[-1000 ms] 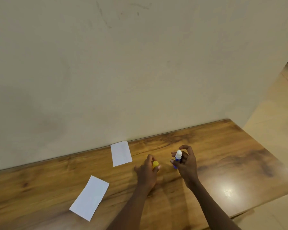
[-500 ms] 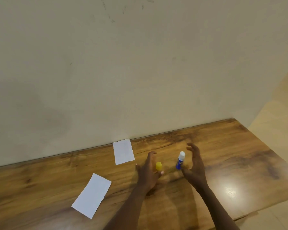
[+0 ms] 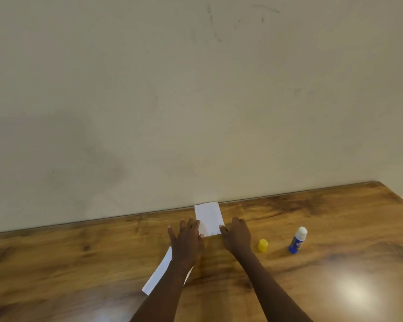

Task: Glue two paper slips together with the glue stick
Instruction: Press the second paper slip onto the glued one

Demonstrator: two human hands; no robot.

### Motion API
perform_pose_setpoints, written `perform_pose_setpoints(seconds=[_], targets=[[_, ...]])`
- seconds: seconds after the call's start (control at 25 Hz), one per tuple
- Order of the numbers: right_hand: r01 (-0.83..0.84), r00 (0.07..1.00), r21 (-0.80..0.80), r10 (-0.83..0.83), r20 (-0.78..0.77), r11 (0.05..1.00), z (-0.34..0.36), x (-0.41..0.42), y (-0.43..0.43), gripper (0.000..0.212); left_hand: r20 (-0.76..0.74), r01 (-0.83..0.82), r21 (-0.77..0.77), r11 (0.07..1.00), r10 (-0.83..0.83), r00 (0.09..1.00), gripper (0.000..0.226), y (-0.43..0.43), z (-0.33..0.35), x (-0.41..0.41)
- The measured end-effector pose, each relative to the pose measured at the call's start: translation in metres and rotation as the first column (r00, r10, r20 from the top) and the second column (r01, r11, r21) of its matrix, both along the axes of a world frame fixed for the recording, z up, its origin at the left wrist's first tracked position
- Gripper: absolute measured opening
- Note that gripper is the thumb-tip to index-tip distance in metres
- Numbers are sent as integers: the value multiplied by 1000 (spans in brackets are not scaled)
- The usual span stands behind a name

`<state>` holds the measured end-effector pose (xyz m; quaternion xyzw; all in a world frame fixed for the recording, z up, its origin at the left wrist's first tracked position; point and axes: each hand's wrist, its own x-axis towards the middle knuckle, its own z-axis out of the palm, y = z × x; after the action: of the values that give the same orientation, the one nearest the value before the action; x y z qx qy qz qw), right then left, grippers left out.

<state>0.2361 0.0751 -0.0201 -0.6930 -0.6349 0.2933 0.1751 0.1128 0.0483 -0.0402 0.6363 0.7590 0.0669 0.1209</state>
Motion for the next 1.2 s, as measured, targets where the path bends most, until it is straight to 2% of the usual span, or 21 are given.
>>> perform_pose_setpoints(seconds=[0.12, 0.28, 0.36, 0.44, 0.52, 0.68, 0.84, 0.96, 1.0, 1.12, 1.2], targets=[[66, 998, -51, -66, -16, 997, -5, -16, 11, 46, 1, 77, -13, 997, -77, 997, 42, -1, -4, -2], [161, 968, -189, -192, -162, 969, -6, -24, 24, 53, 16, 64, 18, 998, -64, 998, 41, -4, -5, 1], [168, 950, -210, -215, -225, 963, -7, -27, 27, 47, 21, 66, 16, 998, -67, 998, 41, -5, -5, 0], [116, 967, -178, -153, -206, 977, -9, -32, 24, 32, 15, 74, 15, 997, -74, 997, 41, -6, -4, 0], [107, 978, -131, -128, -164, 986, -10, -39, 20, 37, 11, 73, 26, 997, -73, 997, 40, -7, -4, 0], [189, 903, -64, -199, -381, 980, -6, -45, 16, 44, -13, 83, 10, 997, -83, 996, 42, -8, -2, -2], [258, 890, 107, -193, -413, 960, -3, -32, 18, 34, 109, 105, -36, 994, -100, 989, 45, -7, 14, -5], [265, 860, 159, -159, -484, 951, -3, -12, 17, 27, 304, -146, 117, 982, 105, 947, 46, -33, 26, -25], [273, 850, 163, -158, -503, 948, -3, -4, 16, 25, 304, -250, 154, 956, 195, 933, 47, -52, 24, -34], [292, 794, 95, -185, -579, 952, -2, 11, 9, 20, 73, -400, 100, 911, 394, 916, 67, -123, 4, -50], [292, 753, 43, -202, -627, 955, 2, 11, 3, 21, 51, -436, 23, 900, 434, 899, 74, -150, -7, -45]])
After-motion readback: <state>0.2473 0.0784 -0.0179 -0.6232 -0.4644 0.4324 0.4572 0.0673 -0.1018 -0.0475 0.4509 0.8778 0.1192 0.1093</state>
